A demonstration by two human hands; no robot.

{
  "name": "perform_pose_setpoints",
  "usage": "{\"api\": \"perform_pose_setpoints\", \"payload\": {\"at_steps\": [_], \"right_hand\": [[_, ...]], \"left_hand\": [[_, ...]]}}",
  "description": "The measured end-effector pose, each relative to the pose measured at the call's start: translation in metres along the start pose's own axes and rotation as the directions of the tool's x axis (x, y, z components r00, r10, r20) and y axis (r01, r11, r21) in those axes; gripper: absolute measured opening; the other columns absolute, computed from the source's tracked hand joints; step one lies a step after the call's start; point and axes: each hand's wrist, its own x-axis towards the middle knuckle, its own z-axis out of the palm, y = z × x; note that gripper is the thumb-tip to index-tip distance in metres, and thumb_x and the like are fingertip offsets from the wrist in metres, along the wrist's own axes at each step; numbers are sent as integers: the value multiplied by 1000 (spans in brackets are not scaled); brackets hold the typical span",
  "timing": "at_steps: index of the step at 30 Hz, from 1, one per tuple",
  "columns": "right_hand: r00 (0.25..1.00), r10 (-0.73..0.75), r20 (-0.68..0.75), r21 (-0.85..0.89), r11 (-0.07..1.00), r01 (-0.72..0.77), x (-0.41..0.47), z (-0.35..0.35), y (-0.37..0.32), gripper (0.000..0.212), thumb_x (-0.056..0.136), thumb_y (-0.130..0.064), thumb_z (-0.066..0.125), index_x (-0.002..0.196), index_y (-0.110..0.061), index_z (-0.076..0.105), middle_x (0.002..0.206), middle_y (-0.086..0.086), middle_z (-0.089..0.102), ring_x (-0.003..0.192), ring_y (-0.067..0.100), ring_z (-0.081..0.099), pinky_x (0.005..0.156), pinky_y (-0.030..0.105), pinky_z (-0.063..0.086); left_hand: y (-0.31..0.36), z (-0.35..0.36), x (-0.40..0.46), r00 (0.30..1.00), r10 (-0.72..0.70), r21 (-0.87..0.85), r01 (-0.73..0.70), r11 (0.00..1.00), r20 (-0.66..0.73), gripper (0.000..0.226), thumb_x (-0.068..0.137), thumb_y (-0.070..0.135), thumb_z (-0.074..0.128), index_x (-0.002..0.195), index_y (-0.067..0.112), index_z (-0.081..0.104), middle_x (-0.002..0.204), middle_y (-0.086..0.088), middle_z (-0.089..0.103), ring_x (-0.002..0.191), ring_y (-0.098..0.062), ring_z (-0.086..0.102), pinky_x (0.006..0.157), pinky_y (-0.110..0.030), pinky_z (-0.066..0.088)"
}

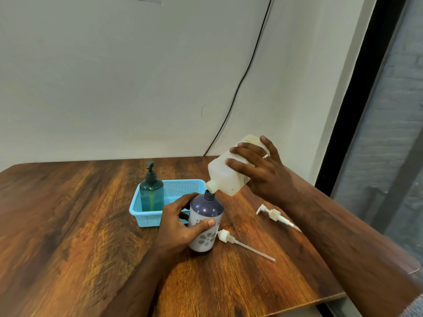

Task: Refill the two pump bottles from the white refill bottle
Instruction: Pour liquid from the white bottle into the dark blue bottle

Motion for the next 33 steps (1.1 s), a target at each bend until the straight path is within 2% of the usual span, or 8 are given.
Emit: {"api": "perform_pose_setpoints", "payload": {"at_steps": [3, 7, 11, 16, 19, 22, 28, 33], "right_hand": [[1000, -6, 2, 6, 1000, 6, 1, -1, 1, 50, 87, -22, 66, 134, -27, 50, 139, 10, 59, 134, 27, 44, 116, 60, 23], [1000, -11, 11, 9, 1000, 11, 3, -2, 1, 43, 92, -27, 57, 134, -27, 50, 138, 10, 59, 134, 28, 44, 115, 62, 25], [1000, -23, 5, -12, 1000, 23, 3, -3, 1, 45, 91, -21, 60, 134, -28, 50, 139, 9, 59, 135, 27, 44, 116, 61, 23], [1000, -25, 14, -14, 1000, 25, 4, -4, 1, 42, 93, -25, 56, 134, -28, 50, 139, 9, 59, 135, 28, 44, 115, 62, 24], [999, -25, 38, -15, 1000, 26, 5, -5, 1, 41, 93, -29, 52, 134, -28, 49, 139, 10, 59, 135, 29, 43, 116, 62, 23], [999, -27, 31, -16, 999, 28, 5, -6, 0, 42, 92, -27, 54, 134, -28, 49, 139, 10, 59, 135, 29, 44, 117, 61, 22], [999, -31, 12, -13, 999, 31, 8, -7, 0, 55, 85, -20, 73, 134, -27, 49, 138, 11, 59, 135, 29, 43, 116, 62, 24], [999, -35, 22, -23, 999, 35, 7, -7, 0, 55, 86, -21, 71, 135, -28, 48, 139, 10, 59, 135, 29, 43, 116, 61, 23]], "left_hand": [[-2, 0, 0, 1000, -5, 8, 5, 1000, 4, 59, 61, 42, 88, 110, 47, 57, 108, 26, 66, 102, 11, 60, 75, -4, 47], [-4, 1, 1, 1000, -18, 7, 18, 1000, -3, 61, 58, 52, 85, 112, 46, 57, 110, 24, 67, 104, 9, 60, 76, -6, 48], [-4, 1, 1, 1000, -13, 12, 13, 1000, 3, 59, 64, 34, 91, 110, 48, 56, 105, 31, 67, 102, 11, 60, 76, -5, 47], [-3, 2, 0, 1000, -17, -8, 17, 1000, -8, 64, 57, 56, 82, 115, 44, 58, 108, 27, 68, 104, 7, 61, 76, -6, 48], [-3, 2, -1, 1000, -14, -5, 14, 1000, -3, 60, 61, 43, 89, 112, 45, 58, 108, 27, 68, 104, 7, 61, 77, -5, 48], [-4, 1, -1, 1000, -17, -3, 17, 1000, 1, 57, 66, 32, 91, 110, 46, 58, 109, 33, 64, 103, 9, 60, 76, -4, 47], [0, 1, -1, 1000, -7, -8, 7, 1000, -8, 58, 62, 40, 88, 111, 45, 58, 107, 35, 64, 102, 10, 60, 76, -4, 47], [-1, 1, -1, 1000, -11, 2, 11, 1000, -4, 58, 67, 26, 90, 109, 47, 56, 105, 41, 62, 101, 13, 59, 75, -3, 47]]}}
